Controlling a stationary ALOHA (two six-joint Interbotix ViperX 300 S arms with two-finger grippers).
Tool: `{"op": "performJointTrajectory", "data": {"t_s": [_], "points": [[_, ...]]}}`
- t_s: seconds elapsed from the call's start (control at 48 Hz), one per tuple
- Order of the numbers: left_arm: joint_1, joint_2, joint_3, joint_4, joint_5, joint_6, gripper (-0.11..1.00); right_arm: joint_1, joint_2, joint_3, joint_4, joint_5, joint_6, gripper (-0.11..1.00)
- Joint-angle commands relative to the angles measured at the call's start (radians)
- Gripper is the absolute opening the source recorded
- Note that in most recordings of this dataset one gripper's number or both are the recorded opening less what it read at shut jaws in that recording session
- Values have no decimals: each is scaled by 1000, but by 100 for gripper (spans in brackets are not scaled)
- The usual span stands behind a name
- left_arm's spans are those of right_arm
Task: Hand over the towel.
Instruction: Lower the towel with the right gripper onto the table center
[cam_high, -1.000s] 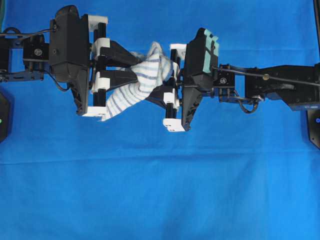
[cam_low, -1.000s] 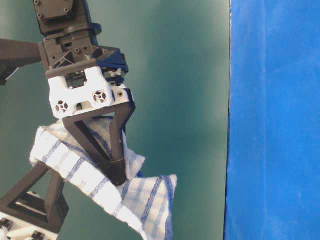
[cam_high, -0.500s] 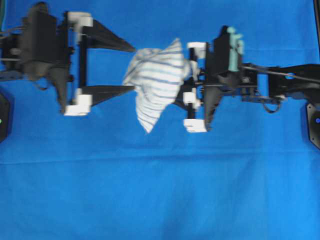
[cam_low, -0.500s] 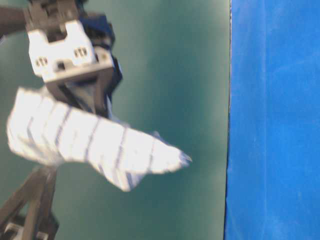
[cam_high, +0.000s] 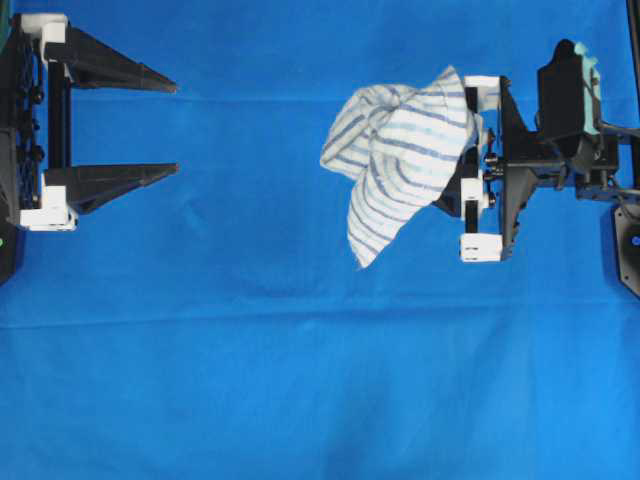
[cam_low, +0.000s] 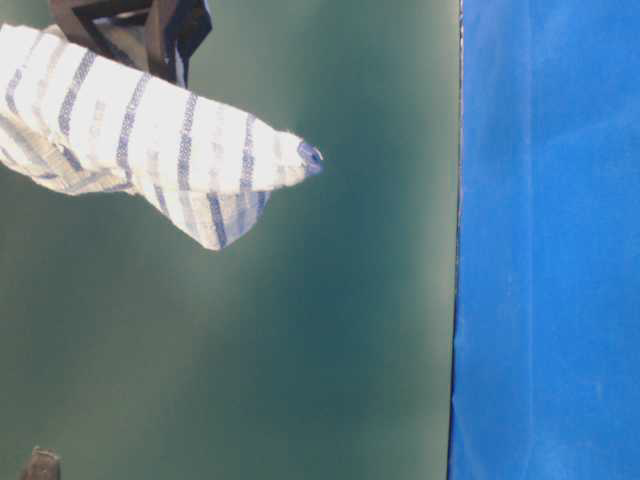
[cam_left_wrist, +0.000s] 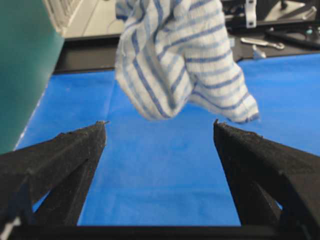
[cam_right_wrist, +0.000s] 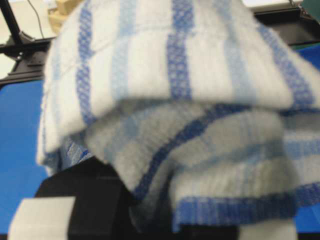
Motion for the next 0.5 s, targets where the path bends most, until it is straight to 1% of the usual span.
{"op": "performJointTrajectory", "data": {"t_s": [0.0,0.104,0.208,0.271,0.292,0.313,0.354,0.479], "points": [[2,3,-14,-2,-9,-2,93,-2,-8,-15,-2,2,2,15],[0,9,-15,-2,-17,-2,93,-21,17,-31,3,35,11,15],[0,11,-14,-2,-17,-3,93,-49,66,-69,6,127,14,15],[2,12,-12,-2,-17,-3,93,-72,110,-101,8,204,15,15],[0,12,-14,-2,-17,-3,93,-81,133,-121,6,249,15,15],[0,12,-12,-2,-17,-3,93,-84,143,-129,6,264,15,15],[0,12,-12,-2,-17,-3,93,-97,189,-167,8,339,15,15],[0,12,-12,-2,-17,-3,93,-107,313,-258,2,503,9,15]]}}
